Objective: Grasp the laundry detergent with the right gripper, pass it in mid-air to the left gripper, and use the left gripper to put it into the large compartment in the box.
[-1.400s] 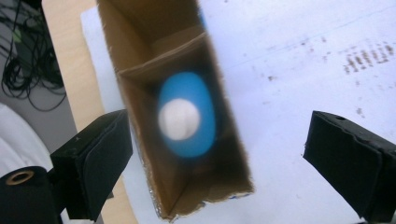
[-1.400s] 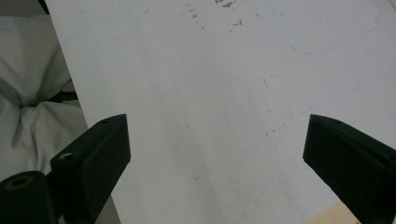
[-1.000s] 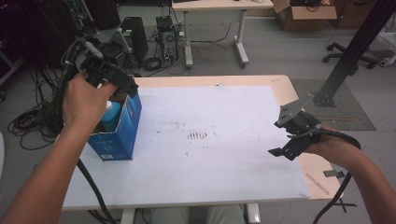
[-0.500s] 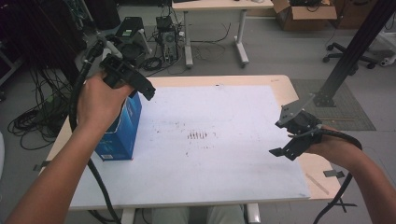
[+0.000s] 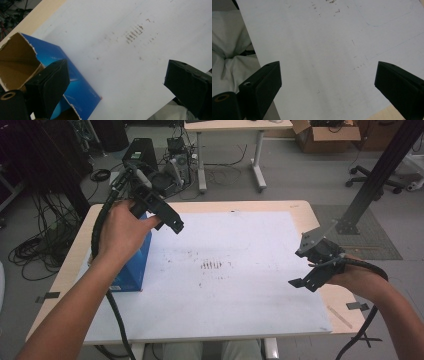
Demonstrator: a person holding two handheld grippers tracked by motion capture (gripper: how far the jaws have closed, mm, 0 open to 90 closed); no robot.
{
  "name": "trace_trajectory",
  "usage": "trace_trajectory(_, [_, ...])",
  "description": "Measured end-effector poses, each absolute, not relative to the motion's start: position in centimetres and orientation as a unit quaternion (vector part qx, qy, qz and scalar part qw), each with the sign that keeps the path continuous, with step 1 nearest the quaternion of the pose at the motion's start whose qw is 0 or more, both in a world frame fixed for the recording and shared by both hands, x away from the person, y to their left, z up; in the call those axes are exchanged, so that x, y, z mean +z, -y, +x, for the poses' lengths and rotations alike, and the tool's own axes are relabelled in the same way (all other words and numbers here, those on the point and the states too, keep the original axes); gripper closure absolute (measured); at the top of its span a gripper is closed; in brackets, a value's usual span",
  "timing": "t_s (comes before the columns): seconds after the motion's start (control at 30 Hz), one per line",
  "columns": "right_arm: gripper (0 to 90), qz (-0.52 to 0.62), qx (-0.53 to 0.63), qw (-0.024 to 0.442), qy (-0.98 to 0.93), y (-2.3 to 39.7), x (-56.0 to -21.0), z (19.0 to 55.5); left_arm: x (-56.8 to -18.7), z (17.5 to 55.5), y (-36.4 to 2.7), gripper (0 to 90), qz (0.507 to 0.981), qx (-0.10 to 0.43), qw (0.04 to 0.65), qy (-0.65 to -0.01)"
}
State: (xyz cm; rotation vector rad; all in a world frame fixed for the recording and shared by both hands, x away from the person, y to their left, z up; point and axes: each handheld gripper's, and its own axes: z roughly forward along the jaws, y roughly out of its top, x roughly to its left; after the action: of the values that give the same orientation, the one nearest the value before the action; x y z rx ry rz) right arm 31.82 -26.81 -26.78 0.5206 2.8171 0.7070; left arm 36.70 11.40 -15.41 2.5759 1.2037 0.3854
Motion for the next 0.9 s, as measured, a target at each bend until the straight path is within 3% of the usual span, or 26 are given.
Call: trace_trajectory(0.9, [6.8, 0.186, 0.232, 0.086, -0.951, 26.4, -27.4, 32.4, -19.0, 38.6, -8.0, 6.3, 0.933, 0.1, 0.129, -0.322])
